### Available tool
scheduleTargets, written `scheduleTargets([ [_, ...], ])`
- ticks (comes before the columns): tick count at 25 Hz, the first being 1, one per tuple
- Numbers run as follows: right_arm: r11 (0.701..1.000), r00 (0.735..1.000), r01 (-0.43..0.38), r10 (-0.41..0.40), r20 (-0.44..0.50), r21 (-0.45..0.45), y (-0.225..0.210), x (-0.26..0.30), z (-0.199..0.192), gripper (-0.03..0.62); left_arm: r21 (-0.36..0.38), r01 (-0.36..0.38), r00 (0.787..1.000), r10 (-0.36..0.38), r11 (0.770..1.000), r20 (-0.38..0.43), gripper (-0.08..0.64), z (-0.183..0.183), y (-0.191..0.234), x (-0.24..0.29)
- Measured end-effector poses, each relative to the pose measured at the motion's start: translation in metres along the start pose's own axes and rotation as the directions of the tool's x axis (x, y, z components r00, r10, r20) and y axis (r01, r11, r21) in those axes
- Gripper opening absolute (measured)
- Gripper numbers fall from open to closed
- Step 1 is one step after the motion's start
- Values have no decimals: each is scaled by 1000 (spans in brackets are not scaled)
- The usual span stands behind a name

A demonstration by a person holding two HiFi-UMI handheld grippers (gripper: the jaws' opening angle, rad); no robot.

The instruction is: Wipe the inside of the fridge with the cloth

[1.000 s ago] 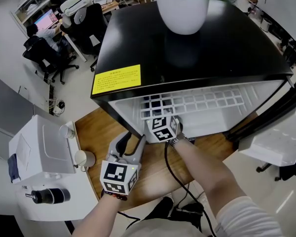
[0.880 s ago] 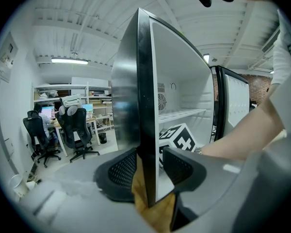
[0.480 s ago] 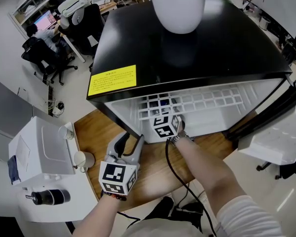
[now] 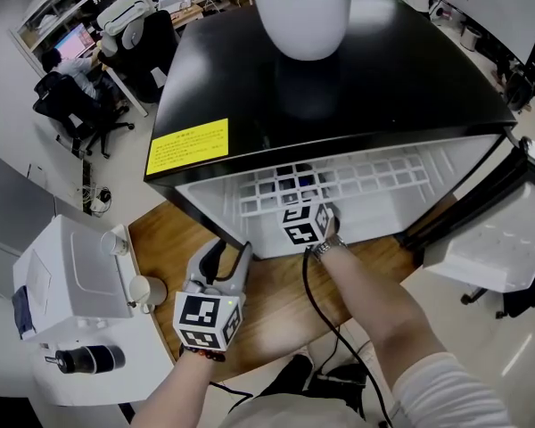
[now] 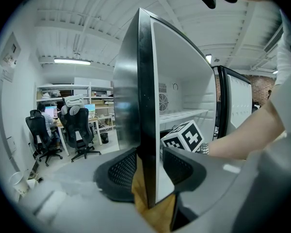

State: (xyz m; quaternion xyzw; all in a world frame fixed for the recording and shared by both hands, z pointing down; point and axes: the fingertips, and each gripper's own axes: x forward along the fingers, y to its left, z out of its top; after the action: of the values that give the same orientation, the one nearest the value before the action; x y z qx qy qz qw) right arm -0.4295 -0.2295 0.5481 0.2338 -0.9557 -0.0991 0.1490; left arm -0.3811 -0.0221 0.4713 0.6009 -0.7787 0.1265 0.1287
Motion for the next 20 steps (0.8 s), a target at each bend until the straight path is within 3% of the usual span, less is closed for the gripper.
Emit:
scheduleTargets([
  [20,988,985,153,-153,-76,4,-80,-18,-31,49,-19,-34,999,34,999,4,176,0,2,2],
])
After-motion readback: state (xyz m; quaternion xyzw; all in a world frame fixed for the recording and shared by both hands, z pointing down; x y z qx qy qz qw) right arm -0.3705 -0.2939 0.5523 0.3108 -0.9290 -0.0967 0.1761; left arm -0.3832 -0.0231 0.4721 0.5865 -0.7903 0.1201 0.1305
